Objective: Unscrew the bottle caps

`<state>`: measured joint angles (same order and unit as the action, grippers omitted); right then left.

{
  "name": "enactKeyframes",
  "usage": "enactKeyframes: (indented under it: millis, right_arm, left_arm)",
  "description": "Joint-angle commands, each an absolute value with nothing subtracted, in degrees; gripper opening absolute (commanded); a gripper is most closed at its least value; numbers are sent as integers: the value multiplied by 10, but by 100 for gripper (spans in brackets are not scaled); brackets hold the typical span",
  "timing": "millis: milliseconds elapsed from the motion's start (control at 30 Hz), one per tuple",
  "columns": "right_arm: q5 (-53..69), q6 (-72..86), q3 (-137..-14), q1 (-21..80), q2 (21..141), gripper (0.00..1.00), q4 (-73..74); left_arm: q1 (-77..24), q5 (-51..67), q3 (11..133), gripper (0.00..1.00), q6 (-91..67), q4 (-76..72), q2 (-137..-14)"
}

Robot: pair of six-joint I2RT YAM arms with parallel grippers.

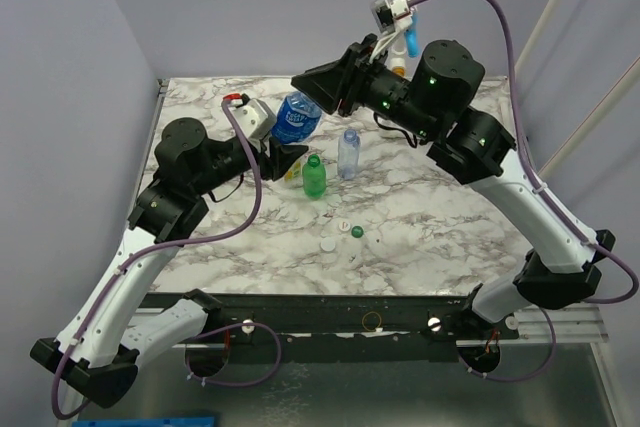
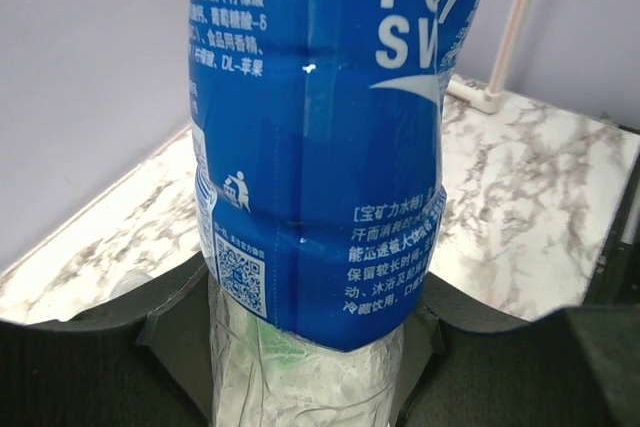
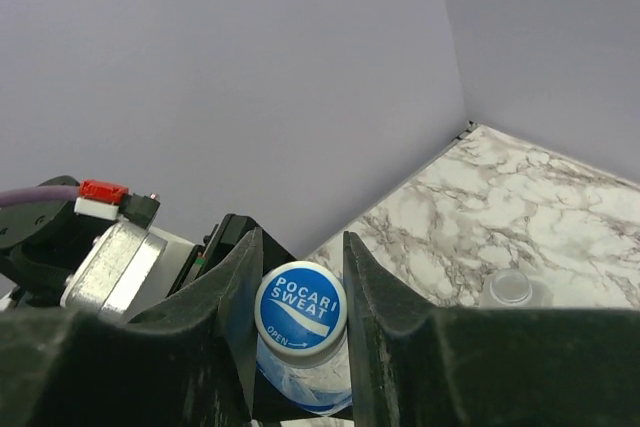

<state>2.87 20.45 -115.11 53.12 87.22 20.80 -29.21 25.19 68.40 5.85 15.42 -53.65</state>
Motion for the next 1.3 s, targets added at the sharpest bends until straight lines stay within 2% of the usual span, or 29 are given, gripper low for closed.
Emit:
enactKeyframes:
  millis: [0, 200, 267, 433, 467, 500, 533, 567, 667, 700, 967, 1200, 1267]
  right_arm:
    - [125, 161, -1126, 532, 835, 1, 180]
    - [394, 93, -1032, 532, 755, 1, 99]
    - [457, 95, -995, 532, 727, 1, 64]
    - [432, 84, -986, 532, 719, 1, 81]
    - [416, 85, -990, 532, 723, 4, 88]
    - [389, 86, -996, 532, 729, 16, 95]
    - [358, 90, -1004, 532, 734, 43, 105]
    - [309, 96, -1012, 532, 741, 65, 117]
    - [179, 111, -1050, 532, 762, 93, 153]
    - [153, 114, -1058, 532, 766, 100, 160]
    - [-4, 163, -1127, 532, 814, 100, 216]
    - [-8, 182, -1172, 532, 870, 100, 234]
    - [-7, 186, -1179, 532, 879, 96, 234]
  left_arm:
    - [-291, 335, 692, 0, -5, 135, -530]
    - [-291, 593, 700, 0, -128, 123, -536]
    - [-291, 644, 705, 0, -158, 119, -540]
    - [-290, 651, 709, 0, -168, 118, -542]
    - [-290, 641, 708, 0, -163, 118, -541]
    - [-290, 629, 705, 0, -153, 118, -541]
    - [-290, 615, 703, 0, -142, 118, -541]
    - [-290, 593, 701, 0, -130, 118, -538]
    - [-290, 520, 695, 0, -95, 120, -535]
    - [-289, 500, 693, 0, -85, 121, -534]
    - [-289, 288, 676, 0, 23, 134, -534]
    - [-289, 226, 667, 0, 44, 135, -535]
    - [-289, 226, 668, 0, 44, 135, -535]
